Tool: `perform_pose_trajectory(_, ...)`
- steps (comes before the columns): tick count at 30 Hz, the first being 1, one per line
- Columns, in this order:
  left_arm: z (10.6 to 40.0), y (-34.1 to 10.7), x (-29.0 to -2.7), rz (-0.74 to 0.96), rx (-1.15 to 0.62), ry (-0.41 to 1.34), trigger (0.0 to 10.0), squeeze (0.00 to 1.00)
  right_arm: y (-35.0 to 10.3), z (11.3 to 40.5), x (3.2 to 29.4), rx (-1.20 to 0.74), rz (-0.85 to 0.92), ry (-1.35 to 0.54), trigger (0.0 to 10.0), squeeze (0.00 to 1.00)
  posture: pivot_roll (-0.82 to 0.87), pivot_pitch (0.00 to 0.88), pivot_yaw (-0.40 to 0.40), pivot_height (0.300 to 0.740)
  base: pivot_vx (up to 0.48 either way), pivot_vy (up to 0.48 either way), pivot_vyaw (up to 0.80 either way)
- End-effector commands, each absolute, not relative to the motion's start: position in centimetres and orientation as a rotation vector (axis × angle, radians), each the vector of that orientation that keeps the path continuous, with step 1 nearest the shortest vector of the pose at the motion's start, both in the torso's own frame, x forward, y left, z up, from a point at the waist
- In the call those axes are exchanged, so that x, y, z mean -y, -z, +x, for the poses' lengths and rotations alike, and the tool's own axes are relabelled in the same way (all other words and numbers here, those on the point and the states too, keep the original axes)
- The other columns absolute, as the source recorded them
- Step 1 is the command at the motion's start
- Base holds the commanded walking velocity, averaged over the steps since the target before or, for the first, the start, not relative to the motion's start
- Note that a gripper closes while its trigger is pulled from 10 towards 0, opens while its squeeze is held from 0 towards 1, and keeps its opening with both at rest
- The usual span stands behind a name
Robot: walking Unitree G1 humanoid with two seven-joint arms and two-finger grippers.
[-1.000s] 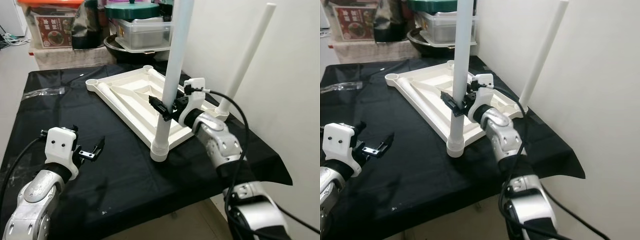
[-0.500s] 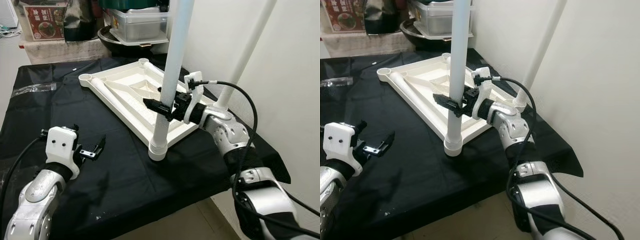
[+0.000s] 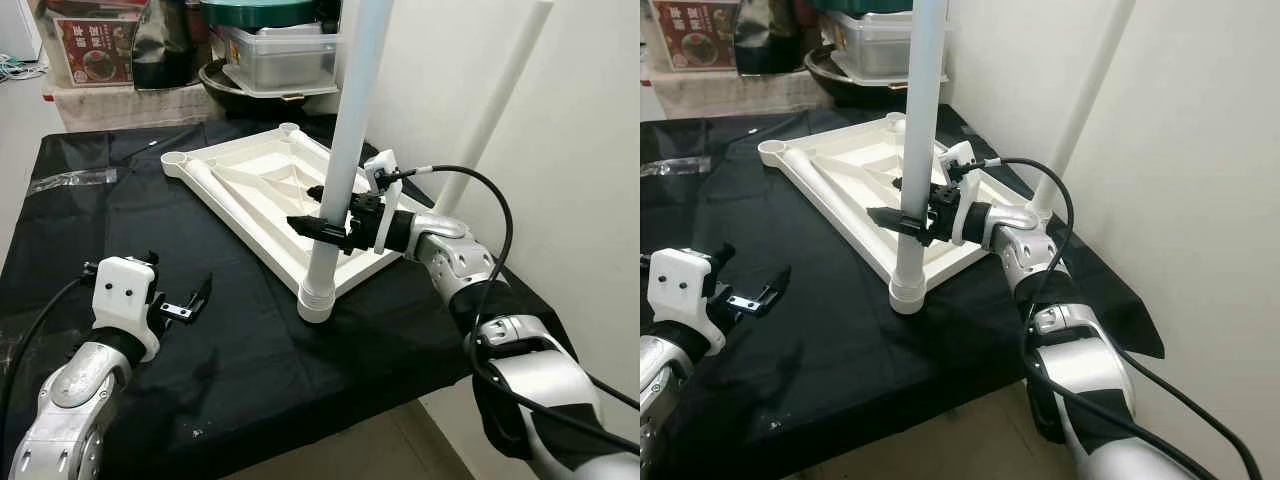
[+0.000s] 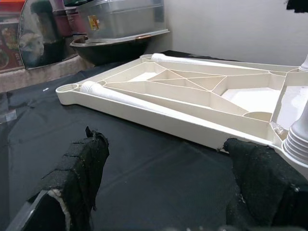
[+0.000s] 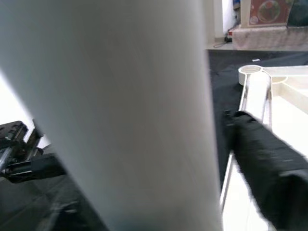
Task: Building children table
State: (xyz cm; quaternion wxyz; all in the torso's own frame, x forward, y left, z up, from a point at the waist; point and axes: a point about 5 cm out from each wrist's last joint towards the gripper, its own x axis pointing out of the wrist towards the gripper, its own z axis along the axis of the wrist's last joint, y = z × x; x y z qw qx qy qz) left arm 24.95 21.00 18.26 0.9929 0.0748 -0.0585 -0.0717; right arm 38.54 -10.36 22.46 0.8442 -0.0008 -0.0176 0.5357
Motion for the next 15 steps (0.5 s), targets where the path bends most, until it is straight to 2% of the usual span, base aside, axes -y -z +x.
perform_pose_trajectory(1, 24.9, -17.9, -20.7, 0.152, 0.109, 0.151, 10.0, 0.00, -22.9, 38.8, 10.8, 0.059, -0.018, -1.105, 0.0, 0.00, 0.13, 0.000, -0.134, 0.740, 0.000, 0.000, 0.00)
perform_pose_trajectory(11, 25.0, -17.9, -20.6, 0.153, 0.111, 0.161, 10.0, 0.00, -22.5, 39.3, 11.3, 0.058, 0.018, -1.037, 0.0, 0.00, 0.13, 0.000, -0.126, 0.740, 0.000, 0.000, 0.00)
perform_pose_trajectory(14, 25.0, -17.9, -20.5, 0.154, 0.112, 0.164, 10.0, 0.00, -21.6, 39.7, 11.1, 0.034, 0.047, -0.895, 0.0, 0.00, 0.13, 0.000, -0.131, 0.740, 0.000, 0.000, 0.00)
perform_pose_trajectory(15, 25.0, -17.9, -20.6, 0.153, 0.113, 0.163, 10.0, 0.00, -20.7, 40.2, 11.1, -0.010, 0.094, -0.715, 0.0, 0.00, 0.13, 0.000, -0.135, 0.740, 0.000, 0.000, 0.00)
